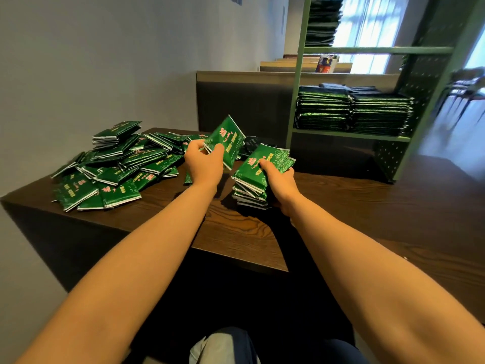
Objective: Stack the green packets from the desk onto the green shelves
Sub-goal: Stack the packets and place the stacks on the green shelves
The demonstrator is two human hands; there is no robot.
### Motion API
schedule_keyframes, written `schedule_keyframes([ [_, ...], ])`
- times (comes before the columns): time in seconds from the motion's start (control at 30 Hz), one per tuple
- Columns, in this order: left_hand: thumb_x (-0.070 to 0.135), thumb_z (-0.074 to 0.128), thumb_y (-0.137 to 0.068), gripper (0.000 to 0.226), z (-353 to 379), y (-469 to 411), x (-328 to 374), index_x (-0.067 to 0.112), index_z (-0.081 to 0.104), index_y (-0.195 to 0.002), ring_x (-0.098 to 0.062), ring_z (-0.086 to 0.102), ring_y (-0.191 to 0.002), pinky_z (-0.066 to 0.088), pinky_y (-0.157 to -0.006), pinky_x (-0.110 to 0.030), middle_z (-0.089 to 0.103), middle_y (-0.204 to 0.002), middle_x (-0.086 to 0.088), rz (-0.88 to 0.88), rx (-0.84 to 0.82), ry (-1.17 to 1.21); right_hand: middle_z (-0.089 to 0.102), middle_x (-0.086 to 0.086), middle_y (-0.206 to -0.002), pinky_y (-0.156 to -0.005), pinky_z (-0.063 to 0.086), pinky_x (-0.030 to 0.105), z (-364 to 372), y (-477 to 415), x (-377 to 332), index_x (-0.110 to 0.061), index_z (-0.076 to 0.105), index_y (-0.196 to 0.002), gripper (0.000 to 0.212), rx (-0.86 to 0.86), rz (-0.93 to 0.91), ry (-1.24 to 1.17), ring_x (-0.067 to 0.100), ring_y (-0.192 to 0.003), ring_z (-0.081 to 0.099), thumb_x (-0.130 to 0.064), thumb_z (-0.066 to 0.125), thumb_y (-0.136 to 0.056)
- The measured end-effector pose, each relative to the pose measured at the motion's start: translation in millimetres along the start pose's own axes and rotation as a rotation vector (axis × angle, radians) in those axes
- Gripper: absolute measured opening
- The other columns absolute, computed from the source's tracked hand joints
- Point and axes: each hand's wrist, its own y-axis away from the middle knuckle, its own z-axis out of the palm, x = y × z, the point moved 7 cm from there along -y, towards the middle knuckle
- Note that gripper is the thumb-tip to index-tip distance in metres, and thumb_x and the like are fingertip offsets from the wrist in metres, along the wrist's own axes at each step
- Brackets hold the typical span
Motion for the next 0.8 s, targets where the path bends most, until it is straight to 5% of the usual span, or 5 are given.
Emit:
schedule_keyframes([
  [0.17, 0.015, 0.074, -0.077, 0.04, 18, 14, 2, 0.022, 0.059, -0.113, -0.02, 0.066, -0.094, 0.058, -0.082, -0.037, 0.063, -0.111, -0.005, -0.205, -0.129, 0.16, 0.039, 0.011, -0.157, -0.117, 0.038, 0.053, -17, 7, 5, -0.011, 0.009, -0.161, 0.109, 0.042, 0.014, -0.054, 0.034, -0.141, 0.044, -0.062, 0.071, -0.088],
  [0.37, 0.011, 0.074, -0.084, 0.03, 40, 39, 5, 0.009, 0.068, -0.114, -0.012, 0.066, -0.086, 0.053, -0.073, -0.021, 0.069, -0.101, -0.002, -0.026, -0.428, -0.111, 0.04, 0.012, -0.16, -0.118, 0.039, 0.055, -12, 16, 4, -0.014, 0.012, -0.161, 0.14, -0.037, -0.032, -0.082, 0.033, -0.141, 0.047, -0.091, 0.07, -0.06],
  [0.53, 0.015, 0.073, -0.087, 0.028, 44, 47, -8, 0.014, 0.068, -0.114, -0.02, 0.067, -0.101, 0.055, -0.092, -0.038, 0.069, -0.111, -0.005, -0.057, -0.545, -0.125, 0.038, 0.012, -0.162, -0.118, 0.039, 0.056, -9, 19, 5, -0.018, 0.012, -0.163, 0.141, -0.094, -0.001, -0.066, 0.034, -0.143, 0.045, -0.092, 0.07, -0.058],
  [0.67, 0.008, 0.071, -0.087, 0.024, 44, 49, -13, 0.02, 0.066, -0.107, -0.023, 0.067, -0.103, 0.056, -0.09, -0.038, 0.068, -0.112, -0.006, -0.137, -0.676, -0.047, 0.062, 0.016, -0.13, -0.082, 0.06, 0.046, -11, 22, 6, -0.018, 0.029, -0.143, 0.091, -0.142, 0.057, -0.17, 0.032, -0.107, 0.071, -0.052, 0.08, -0.076],
  [0.8, 0.004, 0.066, -0.087, 0.027, 47, 52, -14, 0.017, 0.064, -0.11, -0.022, 0.067, -0.091, 0.053, -0.075, -0.034, 0.068, -0.107, -0.007, -0.256, -0.732, 0.006, 0.065, 0.018, -0.124, -0.074, 0.061, 0.043, -9, 25, 6, -0.016, 0.032, -0.141, 0.083, -0.139, 0.051, -0.182, 0.031, -0.098, 0.074, -0.038, 0.079, -0.076],
])
